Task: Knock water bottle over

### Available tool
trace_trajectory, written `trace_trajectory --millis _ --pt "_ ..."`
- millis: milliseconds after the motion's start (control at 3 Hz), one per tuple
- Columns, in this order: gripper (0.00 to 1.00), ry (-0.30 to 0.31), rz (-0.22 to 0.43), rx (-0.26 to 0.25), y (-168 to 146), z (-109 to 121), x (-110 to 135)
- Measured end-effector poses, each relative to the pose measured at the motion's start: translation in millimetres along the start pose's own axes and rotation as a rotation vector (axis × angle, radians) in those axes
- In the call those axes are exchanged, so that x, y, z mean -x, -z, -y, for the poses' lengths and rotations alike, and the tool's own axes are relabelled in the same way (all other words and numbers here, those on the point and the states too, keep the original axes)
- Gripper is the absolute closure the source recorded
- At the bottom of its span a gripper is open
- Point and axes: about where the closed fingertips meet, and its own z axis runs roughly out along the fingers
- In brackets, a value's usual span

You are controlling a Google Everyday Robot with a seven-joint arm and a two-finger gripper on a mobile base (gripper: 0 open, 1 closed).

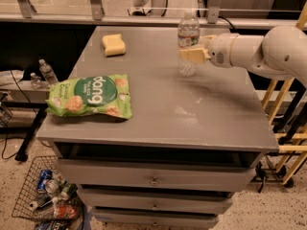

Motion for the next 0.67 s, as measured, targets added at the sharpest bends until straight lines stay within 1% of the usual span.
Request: trace_trajectory --millis 333,667 --pt "0.85 0.103 -0.038 0.024 5 -4 16" --pt "1.0 0.38 -0.146 0.062 12 -5 51"
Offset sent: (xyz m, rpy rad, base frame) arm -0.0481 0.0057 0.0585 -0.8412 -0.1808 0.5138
